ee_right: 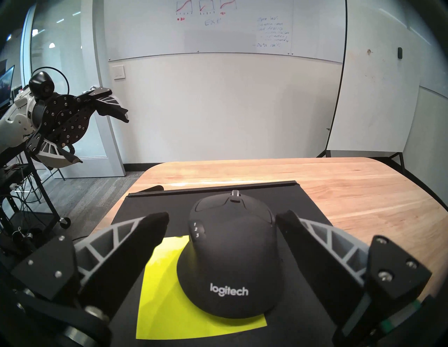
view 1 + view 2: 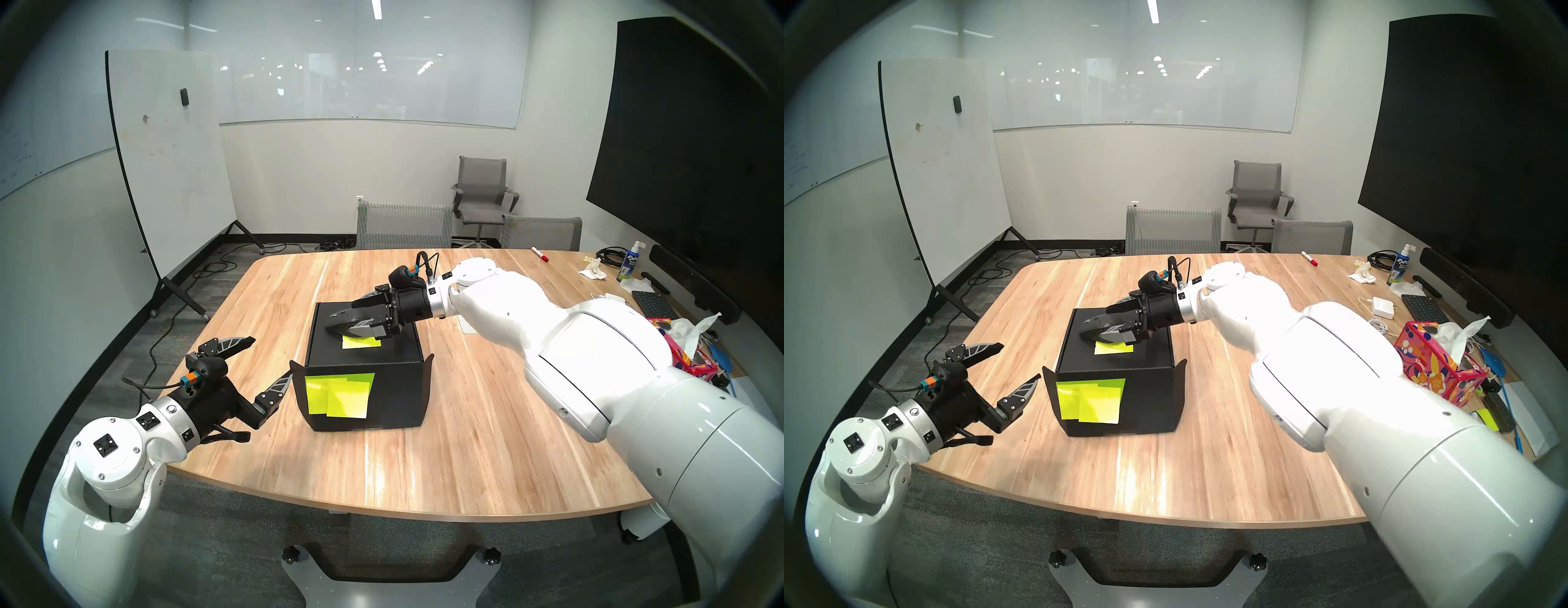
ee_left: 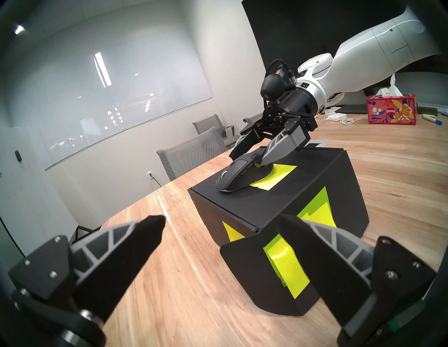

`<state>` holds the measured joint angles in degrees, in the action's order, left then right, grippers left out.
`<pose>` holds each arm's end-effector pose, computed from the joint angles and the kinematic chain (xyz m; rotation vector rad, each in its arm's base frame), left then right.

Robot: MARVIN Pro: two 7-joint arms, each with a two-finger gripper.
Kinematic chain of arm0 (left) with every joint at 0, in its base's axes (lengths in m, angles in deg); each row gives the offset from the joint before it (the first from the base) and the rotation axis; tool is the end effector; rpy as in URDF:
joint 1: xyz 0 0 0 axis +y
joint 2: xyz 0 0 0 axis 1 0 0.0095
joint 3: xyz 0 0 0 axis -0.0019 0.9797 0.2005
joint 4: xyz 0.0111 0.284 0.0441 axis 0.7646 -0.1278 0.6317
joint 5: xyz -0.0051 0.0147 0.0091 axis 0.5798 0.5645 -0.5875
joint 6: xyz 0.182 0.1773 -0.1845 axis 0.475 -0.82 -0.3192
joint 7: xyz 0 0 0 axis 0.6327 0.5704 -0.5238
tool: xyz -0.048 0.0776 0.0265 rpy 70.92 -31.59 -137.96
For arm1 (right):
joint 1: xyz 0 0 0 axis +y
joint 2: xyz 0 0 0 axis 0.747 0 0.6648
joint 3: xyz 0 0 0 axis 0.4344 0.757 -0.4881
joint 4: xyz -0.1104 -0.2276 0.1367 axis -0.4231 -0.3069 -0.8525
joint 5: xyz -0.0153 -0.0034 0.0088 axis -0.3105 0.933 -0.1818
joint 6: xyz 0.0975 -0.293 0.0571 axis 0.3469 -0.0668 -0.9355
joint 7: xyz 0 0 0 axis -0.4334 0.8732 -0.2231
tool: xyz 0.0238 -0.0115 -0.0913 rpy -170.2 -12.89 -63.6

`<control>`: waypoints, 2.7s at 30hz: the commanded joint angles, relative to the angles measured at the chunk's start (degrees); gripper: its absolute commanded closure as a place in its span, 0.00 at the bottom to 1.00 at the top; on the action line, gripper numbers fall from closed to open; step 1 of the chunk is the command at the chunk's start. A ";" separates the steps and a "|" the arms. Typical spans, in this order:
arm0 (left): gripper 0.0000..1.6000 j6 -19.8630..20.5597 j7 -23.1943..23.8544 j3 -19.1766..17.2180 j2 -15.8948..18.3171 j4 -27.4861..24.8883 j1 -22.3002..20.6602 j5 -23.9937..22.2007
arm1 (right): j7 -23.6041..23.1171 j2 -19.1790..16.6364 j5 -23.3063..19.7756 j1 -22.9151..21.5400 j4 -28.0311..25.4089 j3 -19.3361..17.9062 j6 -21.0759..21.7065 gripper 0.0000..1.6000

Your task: Open the box and place the mouse inside

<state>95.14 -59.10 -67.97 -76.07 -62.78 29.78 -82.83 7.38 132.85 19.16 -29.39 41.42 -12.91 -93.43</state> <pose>0.2861 0.0851 -0.2008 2.1640 -0.9067 2.0225 0.5789 0.1420 -0.1989 -1.4547 -1.4307 -1.0857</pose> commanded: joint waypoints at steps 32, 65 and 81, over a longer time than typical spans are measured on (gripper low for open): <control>0.00 -0.21 0.10 0.11 0.07 -0.71 -0.19 -0.05 | 1.34 0.34 0.68 0.27 -0.29 -1.11 1.97 1.00; 0.00 -0.27 0.15 0.03 0.08 -1.13 0.03 -0.04 | -3.93 -2.34 1.87 -2.55 -0.90 -1.75 2.48 1.00; 0.00 -0.35 0.12 -0.26 0.06 -1.72 0.65 -0.01 | -8.91 -4.08 2.23 -3.31 -1.52 -2.52 1.55 1.00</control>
<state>95.12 -59.08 -67.94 -76.03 -62.97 30.08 -82.86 0.14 129.54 21.92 -30.46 41.00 -14.89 -91.13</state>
